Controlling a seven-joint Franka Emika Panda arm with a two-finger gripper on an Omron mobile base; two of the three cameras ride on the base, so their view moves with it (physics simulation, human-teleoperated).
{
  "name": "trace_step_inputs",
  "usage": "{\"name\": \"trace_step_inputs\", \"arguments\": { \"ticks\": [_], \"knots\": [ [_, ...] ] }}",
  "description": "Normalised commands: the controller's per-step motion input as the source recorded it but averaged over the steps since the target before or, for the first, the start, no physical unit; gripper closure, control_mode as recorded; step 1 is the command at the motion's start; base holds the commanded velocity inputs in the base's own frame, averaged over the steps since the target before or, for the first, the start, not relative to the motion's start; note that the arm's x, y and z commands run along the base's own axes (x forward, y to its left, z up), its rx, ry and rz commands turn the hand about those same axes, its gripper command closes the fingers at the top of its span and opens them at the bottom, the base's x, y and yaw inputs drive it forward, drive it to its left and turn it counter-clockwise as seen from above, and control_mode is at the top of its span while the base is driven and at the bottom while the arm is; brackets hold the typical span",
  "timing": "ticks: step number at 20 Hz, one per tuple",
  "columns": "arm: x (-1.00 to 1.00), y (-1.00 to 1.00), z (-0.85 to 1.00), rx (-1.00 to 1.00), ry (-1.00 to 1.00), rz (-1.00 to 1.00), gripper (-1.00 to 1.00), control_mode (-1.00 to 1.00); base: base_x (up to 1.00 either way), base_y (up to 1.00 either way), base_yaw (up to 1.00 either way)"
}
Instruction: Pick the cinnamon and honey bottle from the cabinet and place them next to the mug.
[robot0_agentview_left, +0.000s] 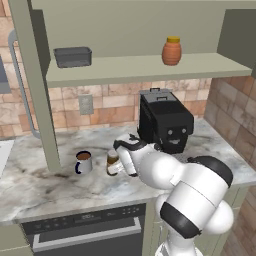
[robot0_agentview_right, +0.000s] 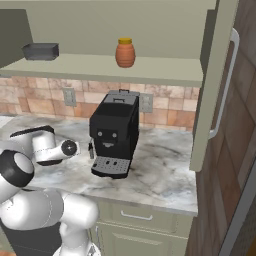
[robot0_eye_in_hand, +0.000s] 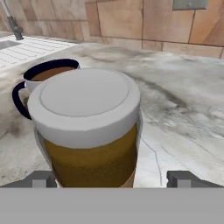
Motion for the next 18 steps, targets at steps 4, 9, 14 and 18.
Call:
{"name": "trace_step_inputs", "arguments": {
  "ticks": [4,9,14,18],
  "knots": [
    [0.0,0.0,0.0,0.0,0.0,0.0,-1.0,-1.0,0.0,0.0,0.0],
    [-0.14,0.0,0.0,0.0,0.0,0.01,-1.0,-1.0,0.0,0.0,0.0],
    [-0.15,0.0,0.0,0.0,0.0,0.02,-1.0,-1.0,0.0,0.0,0.0],
    [-0.02,0.0,0.0,0.0,0.0,0.02,-1.0,-1.0,0.0,0.0,0.0]
  ]
}}
